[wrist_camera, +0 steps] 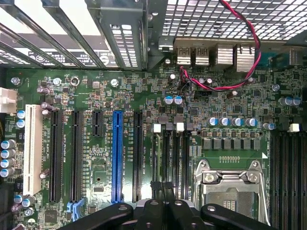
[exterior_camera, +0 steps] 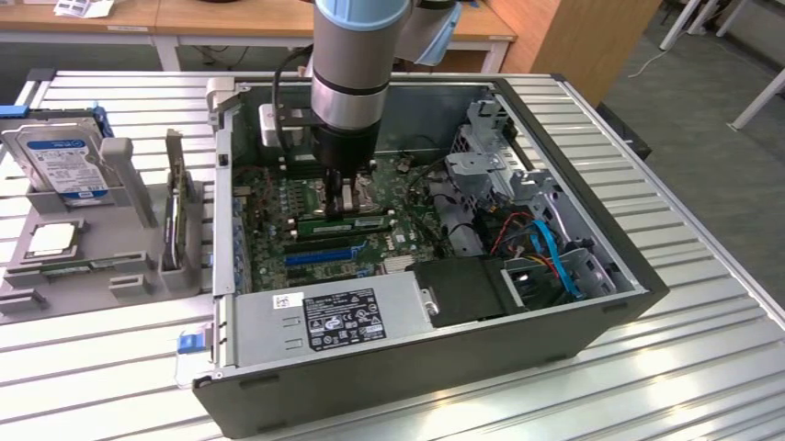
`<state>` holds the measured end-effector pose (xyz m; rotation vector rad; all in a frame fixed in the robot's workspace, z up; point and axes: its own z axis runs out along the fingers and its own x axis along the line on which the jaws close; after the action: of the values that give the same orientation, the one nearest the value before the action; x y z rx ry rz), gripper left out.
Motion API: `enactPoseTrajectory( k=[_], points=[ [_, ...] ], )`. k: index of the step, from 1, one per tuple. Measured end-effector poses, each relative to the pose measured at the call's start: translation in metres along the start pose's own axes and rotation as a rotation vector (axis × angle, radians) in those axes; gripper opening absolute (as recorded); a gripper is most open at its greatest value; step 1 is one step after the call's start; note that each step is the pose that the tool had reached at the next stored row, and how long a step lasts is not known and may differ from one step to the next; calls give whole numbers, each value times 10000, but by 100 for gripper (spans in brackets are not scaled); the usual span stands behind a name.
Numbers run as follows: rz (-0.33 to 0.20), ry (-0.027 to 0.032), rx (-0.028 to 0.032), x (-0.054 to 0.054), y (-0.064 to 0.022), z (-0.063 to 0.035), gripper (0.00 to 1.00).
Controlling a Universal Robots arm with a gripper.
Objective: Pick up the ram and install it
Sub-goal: 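Press down the ram until it locks into place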
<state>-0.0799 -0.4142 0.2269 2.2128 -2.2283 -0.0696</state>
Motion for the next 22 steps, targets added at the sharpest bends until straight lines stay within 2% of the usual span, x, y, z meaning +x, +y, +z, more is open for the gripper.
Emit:
enactPoseTrajectory(
  k=[22],
  points=[
    [0, 0, 0, 1, -1, 30, 10]
  ],
)
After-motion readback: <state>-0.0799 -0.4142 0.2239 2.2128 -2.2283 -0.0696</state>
